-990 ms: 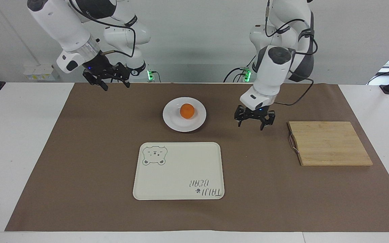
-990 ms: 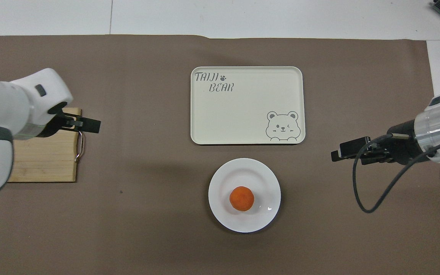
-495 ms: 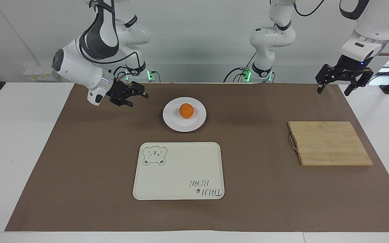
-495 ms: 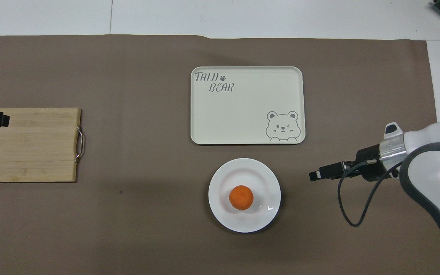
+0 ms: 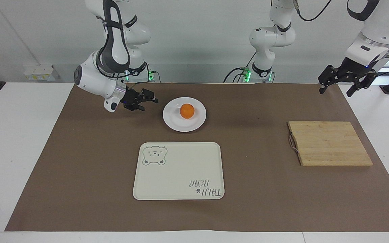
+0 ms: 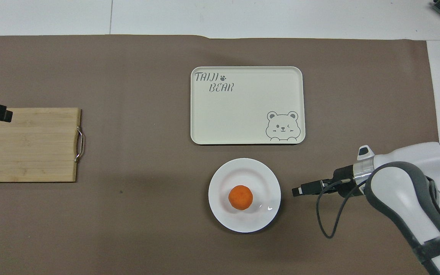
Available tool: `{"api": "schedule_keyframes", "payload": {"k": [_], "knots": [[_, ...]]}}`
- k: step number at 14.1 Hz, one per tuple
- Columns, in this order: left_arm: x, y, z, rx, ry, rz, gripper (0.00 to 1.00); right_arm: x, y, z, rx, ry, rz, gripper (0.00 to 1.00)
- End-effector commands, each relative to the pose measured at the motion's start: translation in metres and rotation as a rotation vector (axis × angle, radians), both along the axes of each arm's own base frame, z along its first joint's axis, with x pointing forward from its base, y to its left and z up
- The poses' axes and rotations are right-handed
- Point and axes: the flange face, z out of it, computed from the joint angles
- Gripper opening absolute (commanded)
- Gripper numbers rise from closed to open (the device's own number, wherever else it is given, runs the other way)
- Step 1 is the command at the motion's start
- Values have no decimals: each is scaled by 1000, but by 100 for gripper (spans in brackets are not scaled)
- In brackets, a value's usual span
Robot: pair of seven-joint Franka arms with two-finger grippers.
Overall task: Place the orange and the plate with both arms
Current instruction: 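Grasp the white plate rim with the right gripper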
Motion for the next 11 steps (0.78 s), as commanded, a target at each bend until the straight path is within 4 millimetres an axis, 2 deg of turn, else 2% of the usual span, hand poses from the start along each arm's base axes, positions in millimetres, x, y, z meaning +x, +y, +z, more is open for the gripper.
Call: {"api": "schedule_keyframes", "payload": {"k": [1, 5, 7, 11], "knots": [[-15, -4, -3, 19, 31, 13, 100, -17, 15, -17, 20, -16, -10, 100], [-17, -7, -1, 17, 29, 30, 100, -30, 25, -51, 51, -21, -34, 100], [-17, -7, 0, 17, 29, 31, 100, -30, 25, -53, 59, -25, -52, 100], [-17, -1, 0, 17, 29, 44, 100, -36, 28, -70, 113, 9, -114, 100]]}}
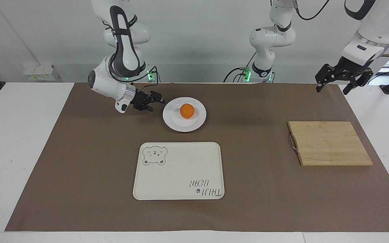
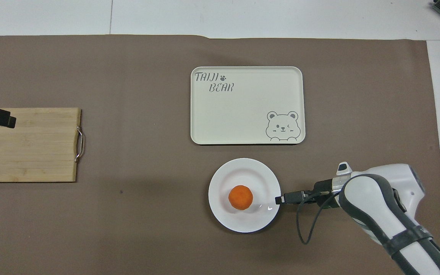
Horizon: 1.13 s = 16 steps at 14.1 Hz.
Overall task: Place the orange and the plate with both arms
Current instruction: 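Grasp the white plate rim with the right gripper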
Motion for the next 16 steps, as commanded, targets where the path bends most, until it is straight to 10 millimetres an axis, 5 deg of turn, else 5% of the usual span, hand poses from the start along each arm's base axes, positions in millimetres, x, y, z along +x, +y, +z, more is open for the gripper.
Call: {"api": "schedule_keyframes", "payload": {"k": [1, 11, 14, 16], "knots": [[-9, 4, 1, 18, 6, 17, 100, -7, 13, -10, 45, -4, -21, 100], [-9, 3, 1, 18, 6, 16, 100, -18, 21, -23, 59, 19, -53, 100], [-9, 5, 1, 18, 6, 19, 100, -18, 21, -23, 58, 24, -57, 49], [-9, 3, 1, 18, 6, 16, 100, -18, 20, -23, 56, 23, -57, 37]]}}
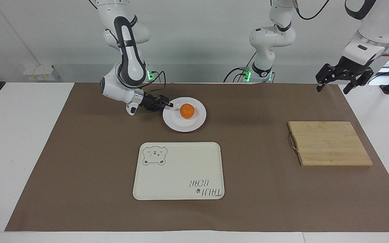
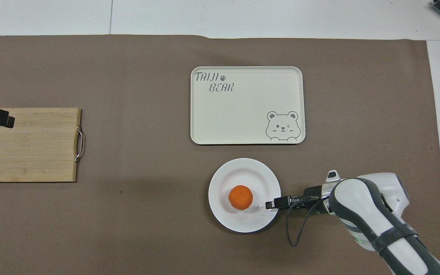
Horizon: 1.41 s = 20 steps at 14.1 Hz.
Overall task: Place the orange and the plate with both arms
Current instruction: 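Grasp the white plate rim with the right gripper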
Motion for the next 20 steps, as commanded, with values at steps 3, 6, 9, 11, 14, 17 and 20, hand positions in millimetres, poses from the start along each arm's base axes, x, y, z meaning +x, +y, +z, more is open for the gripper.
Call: {"api": "schedule_keyframes", "payload": {"k": [3, 6, 9, 11, 14, 17, 20], "knots": [[-9, 2, 1, 18, 6, 11, 100, -2, -1, -3, 11, -22, -10, 13], [-9, 3, 1, 18, 6, 13, 100, -2, -1, -5, 9, -22, -7, 0], [-9, 3, 1, 18, 6, 13, 100, 2, -2, -3, 20, -22, -7, 0], [-9, 3, 1, 18, 6, 13, 100, 6, -2, 0, 31, -22, -4, 0], [-9, 3, 1, 18, 8, 13, 100, 22, -7, 11, 104, -3, 3, 0], [-9, 3, 1, 18, 6, 13, 100, 32, -20, 25, 166, 6, -8, 0], [-9, 3, 1, 18, 6, 13, 100, 51, -30, 47, 211, -21, -14, 0]]}}
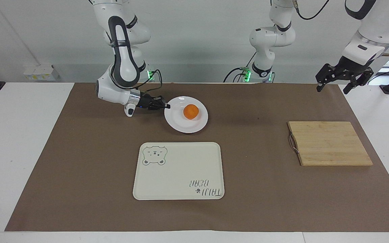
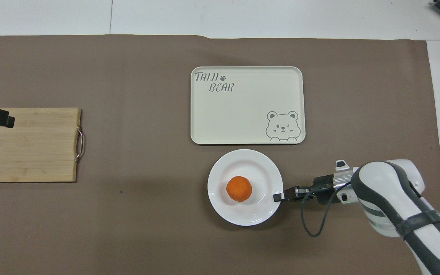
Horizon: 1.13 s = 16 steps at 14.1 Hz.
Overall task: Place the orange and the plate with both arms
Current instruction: 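Grasp the white plate rim with the right gripper, then lift the plate with the right gripper toward the bear tray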
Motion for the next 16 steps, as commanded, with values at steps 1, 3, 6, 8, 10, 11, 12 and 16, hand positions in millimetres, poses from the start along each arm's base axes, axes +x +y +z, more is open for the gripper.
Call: {"api": "schedule_keyframes", "payload": {"k": [1, 3, 6, 8, 10, 11, 12, 16], "knots": [[-9, 3, 1, 18, 6, 12, 100, 23, -7, 22, 75, -45, -16, 0], [-9, 2, 1, 18, 6, 10, 100, 35, -8, 31, 103, -54, -33, 0], [-9, 2, 1, 18, 6, 12, 100, 67, -10, 43, 118, -61, -62, 0], [-9, 3, 1, 18, 6, 12, 100, 100, -13, 53, 108, -57, -96, 0], [-9, 2, 1, 18, 6, 10, 100, 132, -10, 66, 97, -48, -124, 0], [-9, 2, 1, 18, 6, 12, 100, 147, -8, 73, 90, -41, -145, 0], [-9, 3, 1, 18, 6, 12, 100, 162, -6, 82, 81, -44, -165, 0], [-9, 2, 1, 18, 6, 10, 100, 215, 0, 80, 119, -22, -272, 0]]}}
